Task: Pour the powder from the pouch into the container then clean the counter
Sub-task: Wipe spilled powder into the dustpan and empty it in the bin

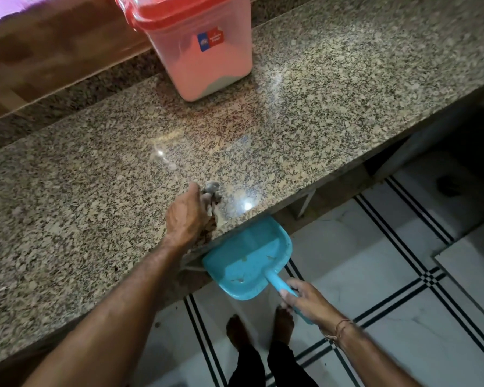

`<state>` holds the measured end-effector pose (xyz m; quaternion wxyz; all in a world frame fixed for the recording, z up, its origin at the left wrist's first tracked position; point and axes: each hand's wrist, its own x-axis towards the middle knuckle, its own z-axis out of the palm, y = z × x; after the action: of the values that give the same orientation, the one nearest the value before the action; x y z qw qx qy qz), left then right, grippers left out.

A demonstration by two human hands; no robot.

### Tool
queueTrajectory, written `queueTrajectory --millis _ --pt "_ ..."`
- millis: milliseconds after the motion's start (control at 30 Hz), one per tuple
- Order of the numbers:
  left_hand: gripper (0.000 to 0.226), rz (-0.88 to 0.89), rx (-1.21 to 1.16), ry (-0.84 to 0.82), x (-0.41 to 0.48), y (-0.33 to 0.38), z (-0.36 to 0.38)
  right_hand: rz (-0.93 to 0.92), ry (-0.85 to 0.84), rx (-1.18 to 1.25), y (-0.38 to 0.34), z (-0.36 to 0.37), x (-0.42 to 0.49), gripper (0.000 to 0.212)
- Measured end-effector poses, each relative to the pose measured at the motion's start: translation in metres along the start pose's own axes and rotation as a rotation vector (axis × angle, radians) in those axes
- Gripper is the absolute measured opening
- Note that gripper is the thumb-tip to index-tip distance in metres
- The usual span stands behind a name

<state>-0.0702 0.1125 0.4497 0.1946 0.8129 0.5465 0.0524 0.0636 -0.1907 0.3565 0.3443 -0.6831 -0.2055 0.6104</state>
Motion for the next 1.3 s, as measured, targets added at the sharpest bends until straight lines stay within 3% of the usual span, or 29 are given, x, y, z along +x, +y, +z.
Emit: queueTrajectory --millis 200,367,600,733,833,900,1033,1167,1300 --pt "0.042 0.252 -0.035 -0.149 -0.022 -0.006 0.022 -0.007 0.012 0.013 -0.002 -0.002 0.000 0.013" --pt "0.048 0.433 0.156 -0.150 -0.047 -0.008 0.016 0.008 0.010 -0.018 -0.012 0.008 0.003 0.011" --pt "0.030 0.362 0.216 -0.227 -0.041 0.008 0.011 -0.047 -0.017 -0.065 -0.035 0.034 0.009 0.007" --pt "0.025 0.235 0.081 -0.190 -0.043 0.022 0.003 -0.041 -0.024 -0.062 -0.038 0.042 0.004 0.015" --pt "0.022 0.320 0.098 -0.065 -0.062 0.013 0.009 -0.033 -0.030 -0.037 -0.035 0.044 0.002 0.014" --pt "0.007 0.381 0.191 -0.021 -0.073 0.002 0.019 -0.016 -0.020 -0.013 -0.033 0.043 0.002 0.015" --pt "0.020 0.411 0.193 0.030 -0.072 -0.009 0.018 -0.024 0.002 -0.021 -0.031 0.039 0.004 0.013" --pt "0.028 0.129 -0.059 0.058 -0.054 -0.026 0.000 -0.046 -0.018 -0.022 -0.032 0.036 0.006 0.012" --pt "0.044 0.255 -0.056 0.021 -0.056 -0.007 0.011 -0.048 -0.027 -0.030 -0.030 0.038 0.007 0.007"
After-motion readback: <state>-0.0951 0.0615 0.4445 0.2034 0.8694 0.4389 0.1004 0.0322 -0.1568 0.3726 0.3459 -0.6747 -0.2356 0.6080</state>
